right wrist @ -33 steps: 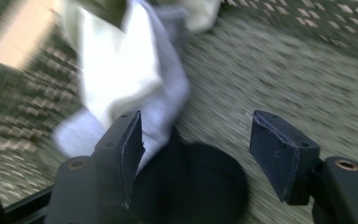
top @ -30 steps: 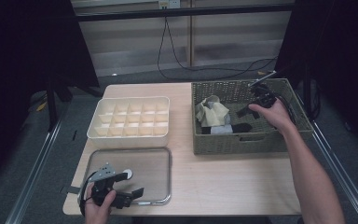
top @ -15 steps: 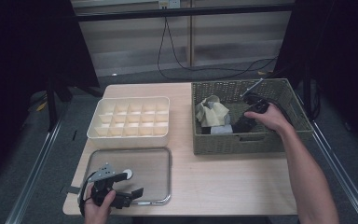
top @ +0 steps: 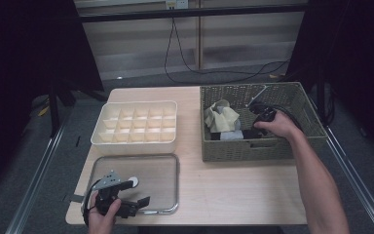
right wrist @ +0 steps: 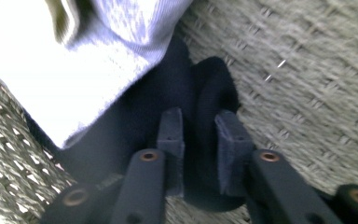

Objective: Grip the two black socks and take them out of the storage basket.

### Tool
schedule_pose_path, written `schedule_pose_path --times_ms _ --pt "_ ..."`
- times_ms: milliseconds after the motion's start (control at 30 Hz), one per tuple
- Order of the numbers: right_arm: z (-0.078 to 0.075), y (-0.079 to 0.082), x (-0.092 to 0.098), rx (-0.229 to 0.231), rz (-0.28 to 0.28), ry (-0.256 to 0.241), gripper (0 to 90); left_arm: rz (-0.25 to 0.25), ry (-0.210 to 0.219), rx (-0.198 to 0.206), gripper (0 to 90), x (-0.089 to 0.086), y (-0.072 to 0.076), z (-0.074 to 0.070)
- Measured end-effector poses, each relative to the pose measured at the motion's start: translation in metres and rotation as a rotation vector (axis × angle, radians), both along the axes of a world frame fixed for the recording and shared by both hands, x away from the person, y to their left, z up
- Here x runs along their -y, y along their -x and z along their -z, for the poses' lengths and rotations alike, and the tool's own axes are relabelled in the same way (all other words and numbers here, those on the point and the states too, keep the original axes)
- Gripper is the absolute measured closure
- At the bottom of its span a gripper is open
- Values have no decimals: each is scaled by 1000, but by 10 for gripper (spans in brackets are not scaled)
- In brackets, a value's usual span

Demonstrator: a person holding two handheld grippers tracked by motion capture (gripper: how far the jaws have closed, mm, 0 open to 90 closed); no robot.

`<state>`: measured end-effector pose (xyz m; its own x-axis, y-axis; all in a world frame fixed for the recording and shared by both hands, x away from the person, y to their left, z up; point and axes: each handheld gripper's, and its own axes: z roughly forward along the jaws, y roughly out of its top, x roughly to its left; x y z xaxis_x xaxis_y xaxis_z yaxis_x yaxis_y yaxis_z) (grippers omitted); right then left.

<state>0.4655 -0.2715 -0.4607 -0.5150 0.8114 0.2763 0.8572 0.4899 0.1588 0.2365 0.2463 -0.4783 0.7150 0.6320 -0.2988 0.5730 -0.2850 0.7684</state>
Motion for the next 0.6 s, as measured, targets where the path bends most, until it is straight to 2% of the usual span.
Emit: schedule_pose_path --times_ms 167,300,367,433,600 --pt "-8 0 6 73 42 -36 828 -1 1 -1 36 0 0 0" --pt "-16 0 13 134 78 -88 839 -3 -1 -1 36 0 0 0" --pt "-20 2 15 151 91 -89 841 -4 -1 -2 36 0 0 0" --pt "-24 3 16 178 103 -104 841 -4 -1 -2 36 0 -1 0" --pt "-32 5 21 212 120 -143 840 -4 -2 -2 36 0 -1 0"
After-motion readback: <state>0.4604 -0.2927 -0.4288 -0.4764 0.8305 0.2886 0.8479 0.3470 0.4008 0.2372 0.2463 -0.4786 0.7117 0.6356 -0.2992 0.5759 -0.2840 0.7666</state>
